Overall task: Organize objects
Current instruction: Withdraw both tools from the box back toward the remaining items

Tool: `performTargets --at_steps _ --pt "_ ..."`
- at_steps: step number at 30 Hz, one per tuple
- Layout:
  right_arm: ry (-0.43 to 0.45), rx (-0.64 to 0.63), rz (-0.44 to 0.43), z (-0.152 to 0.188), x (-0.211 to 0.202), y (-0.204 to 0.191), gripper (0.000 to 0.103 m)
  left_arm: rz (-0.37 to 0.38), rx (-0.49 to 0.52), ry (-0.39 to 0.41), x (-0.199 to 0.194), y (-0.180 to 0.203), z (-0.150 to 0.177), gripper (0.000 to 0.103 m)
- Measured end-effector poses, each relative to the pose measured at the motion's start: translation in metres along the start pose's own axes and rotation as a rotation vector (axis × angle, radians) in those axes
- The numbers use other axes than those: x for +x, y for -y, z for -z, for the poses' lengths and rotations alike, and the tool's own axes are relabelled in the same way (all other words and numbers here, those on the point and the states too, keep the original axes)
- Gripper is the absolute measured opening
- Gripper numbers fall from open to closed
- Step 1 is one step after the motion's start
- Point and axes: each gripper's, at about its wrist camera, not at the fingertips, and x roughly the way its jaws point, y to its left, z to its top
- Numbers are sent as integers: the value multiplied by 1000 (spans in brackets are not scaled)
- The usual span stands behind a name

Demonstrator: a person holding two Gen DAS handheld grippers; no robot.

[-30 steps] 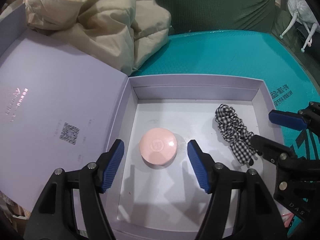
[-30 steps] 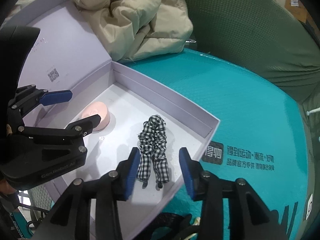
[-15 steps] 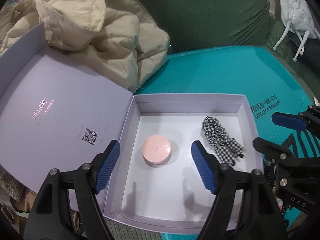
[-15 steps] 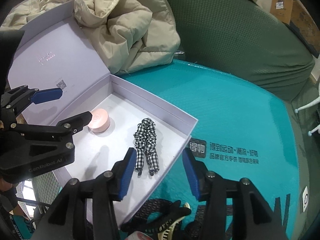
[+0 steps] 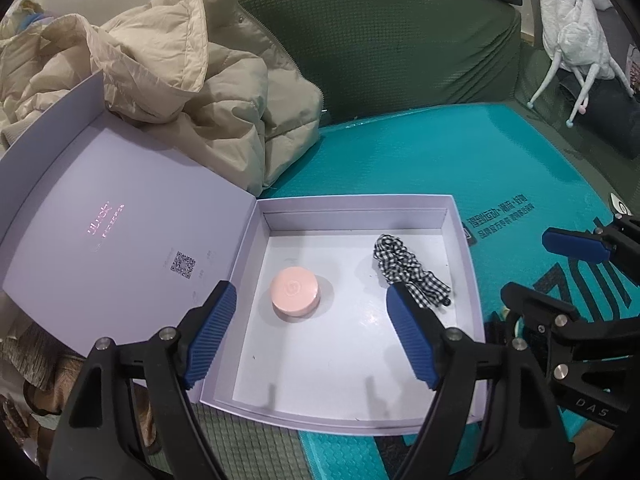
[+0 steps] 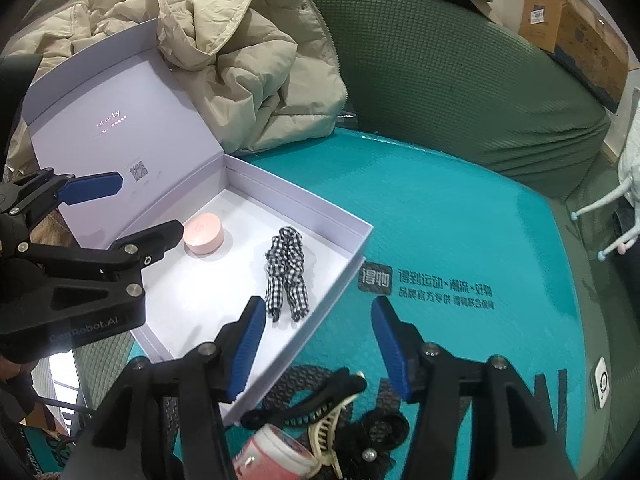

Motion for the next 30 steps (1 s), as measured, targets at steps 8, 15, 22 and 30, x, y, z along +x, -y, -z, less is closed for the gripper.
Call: performTargets --at_steps 8,15,22,30 --pt "9 9 16 16 -18 7 56 15 10 11 -16 15 8 81" --pt "4 18 33 34 -31 11 57 46 33 7 -25 33 18 82" --pt "-3 41 54 52 -42 18 59 79 59 -1 -31 54 27 82" --pt "-12 67 63 74 -50 25 61 110 83 -19 -35 71 41 82"
